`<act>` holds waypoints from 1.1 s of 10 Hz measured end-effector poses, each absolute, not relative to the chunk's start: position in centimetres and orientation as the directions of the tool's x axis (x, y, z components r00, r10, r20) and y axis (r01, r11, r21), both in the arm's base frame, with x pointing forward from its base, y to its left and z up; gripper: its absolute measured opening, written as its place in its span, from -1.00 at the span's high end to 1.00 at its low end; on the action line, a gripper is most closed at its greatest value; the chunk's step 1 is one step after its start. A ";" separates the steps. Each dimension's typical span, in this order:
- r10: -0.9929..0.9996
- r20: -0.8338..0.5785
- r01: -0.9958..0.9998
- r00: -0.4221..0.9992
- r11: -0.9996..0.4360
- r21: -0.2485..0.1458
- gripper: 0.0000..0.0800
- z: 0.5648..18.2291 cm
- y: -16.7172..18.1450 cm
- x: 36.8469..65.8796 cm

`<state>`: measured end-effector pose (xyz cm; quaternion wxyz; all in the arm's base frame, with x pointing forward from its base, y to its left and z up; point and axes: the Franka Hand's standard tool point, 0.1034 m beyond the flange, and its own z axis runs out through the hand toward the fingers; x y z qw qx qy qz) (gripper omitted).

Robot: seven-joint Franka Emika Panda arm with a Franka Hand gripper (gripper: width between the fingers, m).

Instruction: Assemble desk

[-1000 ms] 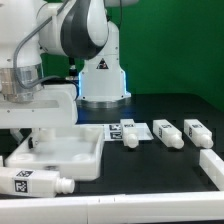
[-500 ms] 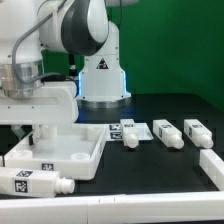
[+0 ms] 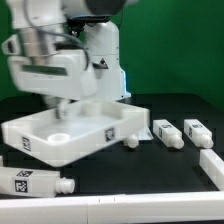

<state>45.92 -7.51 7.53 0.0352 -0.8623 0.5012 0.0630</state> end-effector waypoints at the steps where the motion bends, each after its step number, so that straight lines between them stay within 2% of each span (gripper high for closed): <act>1: -0.929 -0.158 -0.937 0.336 -0.347 0.047 0.86 7.3 -5.6 47.6; 2: -0.969 -0.152 -0.975 0.194 -0.208 0.082 0.86 7.2 -3.7 49.6; 3: -0.975 -0.147 -0.980 0.165 -0.179 0.090 0.86 6.8 -2.9 50.0; 6: -0.988 -0.152 -0.992 0.015 -0.033 0.119 0.86 6.8 -2.0 49.8; 7: -0.986 -0.164 -0.989 -0.024 0.000 0.147 0.86 7.5 0.8 49.7; 8: -0.987 -0.162 -0.989 -0.003 -0.022 0.149 0.86 7.1 2.3 50.2; 10: -0.989 -0.145 -0.984 0.007 -0.033 0.176 0.86 5.0 3.8 50.6; 11: -0.989 -0.147 -0.983 0.019 -0.045 0.176 0.86 4.9 4.0 50.6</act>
Offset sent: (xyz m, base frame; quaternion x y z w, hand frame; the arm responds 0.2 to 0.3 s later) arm 0.0000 0.0000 0.0000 0.0000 0.0000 0.1296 0.9916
